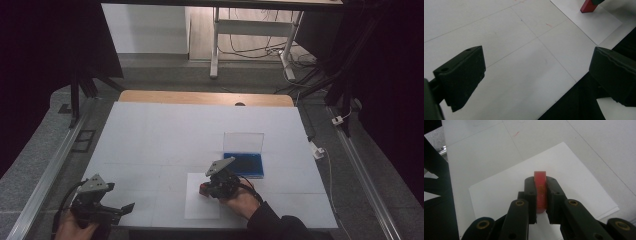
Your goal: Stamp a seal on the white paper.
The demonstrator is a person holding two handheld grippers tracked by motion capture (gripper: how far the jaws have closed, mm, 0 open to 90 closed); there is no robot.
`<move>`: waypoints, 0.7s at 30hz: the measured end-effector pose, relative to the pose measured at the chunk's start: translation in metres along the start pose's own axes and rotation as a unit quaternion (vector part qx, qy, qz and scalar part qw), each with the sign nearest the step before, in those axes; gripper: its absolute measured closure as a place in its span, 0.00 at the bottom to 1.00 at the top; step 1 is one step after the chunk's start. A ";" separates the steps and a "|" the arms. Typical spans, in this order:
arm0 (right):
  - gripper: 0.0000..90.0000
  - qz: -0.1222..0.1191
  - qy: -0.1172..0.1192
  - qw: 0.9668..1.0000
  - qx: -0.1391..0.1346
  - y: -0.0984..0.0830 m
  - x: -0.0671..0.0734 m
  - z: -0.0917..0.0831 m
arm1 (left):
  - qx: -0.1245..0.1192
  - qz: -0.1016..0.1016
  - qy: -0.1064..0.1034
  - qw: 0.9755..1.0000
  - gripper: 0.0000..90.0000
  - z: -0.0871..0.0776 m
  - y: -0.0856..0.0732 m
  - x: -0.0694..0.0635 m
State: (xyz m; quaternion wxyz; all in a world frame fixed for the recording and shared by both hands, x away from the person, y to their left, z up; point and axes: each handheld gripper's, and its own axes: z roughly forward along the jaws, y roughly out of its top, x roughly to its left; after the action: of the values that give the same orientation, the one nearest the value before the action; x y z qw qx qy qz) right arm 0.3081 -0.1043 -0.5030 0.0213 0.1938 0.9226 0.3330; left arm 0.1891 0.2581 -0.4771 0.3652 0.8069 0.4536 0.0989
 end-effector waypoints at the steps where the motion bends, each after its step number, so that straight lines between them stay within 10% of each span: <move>1: 0.90 0.002 0.002 1.000 -0.001 0.000 -0.001 0.000 | 0.000 0.000 0.000 1.000 0.01 0.000 0.000 0.000; 12: 0.90 -0.060 -0.049 0.997 0.020 0.004 0.019 0.001 | 0.000 0.000 0.001 1.000 0.01 0.000 0.000 0.000; 21: 0.90 -0.013 -0.012 1.000 0.000 0.000 0.005 0.000 | -0.001 -0.003 -0.001 1.000 0.01 0.000 0.000 0.001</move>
State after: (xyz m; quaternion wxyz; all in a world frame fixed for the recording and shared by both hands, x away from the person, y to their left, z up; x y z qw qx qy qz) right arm 0.3030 -0.1024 -0.5030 0.0367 0.1859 0.9248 0.3300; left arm 0.1893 0.2586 -0.4771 0.3670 0.8054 0.4551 0.0975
